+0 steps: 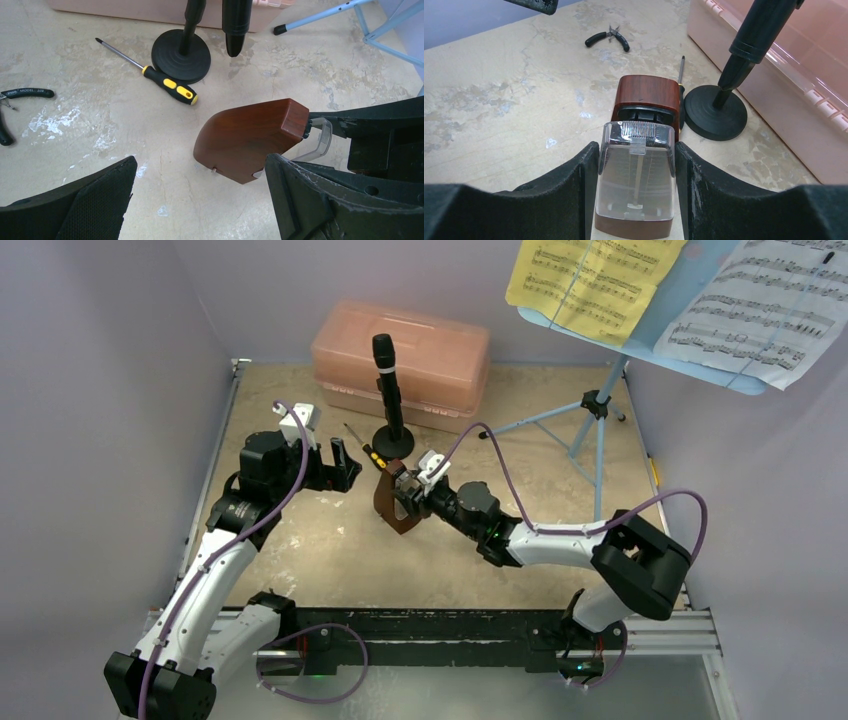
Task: Pack up the instrument practice props
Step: Close the cover of the metronome.
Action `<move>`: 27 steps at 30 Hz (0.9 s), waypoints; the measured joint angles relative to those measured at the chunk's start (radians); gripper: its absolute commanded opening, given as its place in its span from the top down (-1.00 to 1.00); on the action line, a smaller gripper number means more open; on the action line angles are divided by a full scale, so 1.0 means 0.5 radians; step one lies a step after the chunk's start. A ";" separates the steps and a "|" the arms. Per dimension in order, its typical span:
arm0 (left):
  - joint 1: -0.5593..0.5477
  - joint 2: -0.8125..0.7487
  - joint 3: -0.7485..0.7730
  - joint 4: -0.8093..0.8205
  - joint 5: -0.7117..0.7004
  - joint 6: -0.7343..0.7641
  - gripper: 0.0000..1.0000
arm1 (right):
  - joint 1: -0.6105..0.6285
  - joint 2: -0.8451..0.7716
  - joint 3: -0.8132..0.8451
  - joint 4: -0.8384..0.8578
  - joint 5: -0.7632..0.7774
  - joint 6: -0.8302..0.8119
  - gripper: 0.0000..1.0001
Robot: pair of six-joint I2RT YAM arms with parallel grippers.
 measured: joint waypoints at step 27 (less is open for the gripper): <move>0.002 0.051 -0.021 0.161 0.524 0.000 -0.99 | -0.002 0.011 0.068 -0.158 0.014 0.011 -0.49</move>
